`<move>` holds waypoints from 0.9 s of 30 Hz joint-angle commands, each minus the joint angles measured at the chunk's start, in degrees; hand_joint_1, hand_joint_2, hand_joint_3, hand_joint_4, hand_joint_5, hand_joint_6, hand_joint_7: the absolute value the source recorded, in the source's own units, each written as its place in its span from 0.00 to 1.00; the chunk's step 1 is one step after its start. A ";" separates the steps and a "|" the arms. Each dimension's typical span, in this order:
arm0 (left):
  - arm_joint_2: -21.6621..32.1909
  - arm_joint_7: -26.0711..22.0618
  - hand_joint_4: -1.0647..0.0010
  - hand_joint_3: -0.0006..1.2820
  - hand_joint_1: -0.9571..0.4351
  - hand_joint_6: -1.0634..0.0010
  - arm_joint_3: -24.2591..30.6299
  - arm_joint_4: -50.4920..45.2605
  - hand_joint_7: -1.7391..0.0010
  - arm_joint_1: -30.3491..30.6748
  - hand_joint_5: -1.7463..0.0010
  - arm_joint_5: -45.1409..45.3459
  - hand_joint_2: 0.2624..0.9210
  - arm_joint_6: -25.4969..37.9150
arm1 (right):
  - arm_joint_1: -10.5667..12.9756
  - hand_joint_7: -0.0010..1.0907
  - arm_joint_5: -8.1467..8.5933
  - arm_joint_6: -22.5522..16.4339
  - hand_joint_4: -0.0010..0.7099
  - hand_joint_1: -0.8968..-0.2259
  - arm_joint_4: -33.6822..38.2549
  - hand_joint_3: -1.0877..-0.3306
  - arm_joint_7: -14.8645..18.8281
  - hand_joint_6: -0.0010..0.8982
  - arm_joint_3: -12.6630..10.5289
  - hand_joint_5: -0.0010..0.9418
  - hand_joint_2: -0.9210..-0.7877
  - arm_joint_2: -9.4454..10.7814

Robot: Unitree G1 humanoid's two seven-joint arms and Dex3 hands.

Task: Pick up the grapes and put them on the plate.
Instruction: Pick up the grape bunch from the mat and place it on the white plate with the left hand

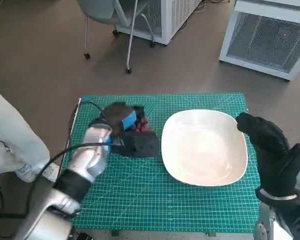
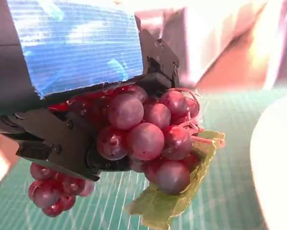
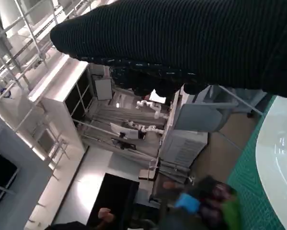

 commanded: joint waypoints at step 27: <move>-0.26 -6.41 0.40 0.06 0.69 0.36 4.93 -26.50 0.44 5.23 0.23 2.95 1.00 3.83 | -1.00 0.56 -0.16 -0.86 0.68 0.60 3.18 0.73 0.16 0.20 0.30 0.00 0.00 0.33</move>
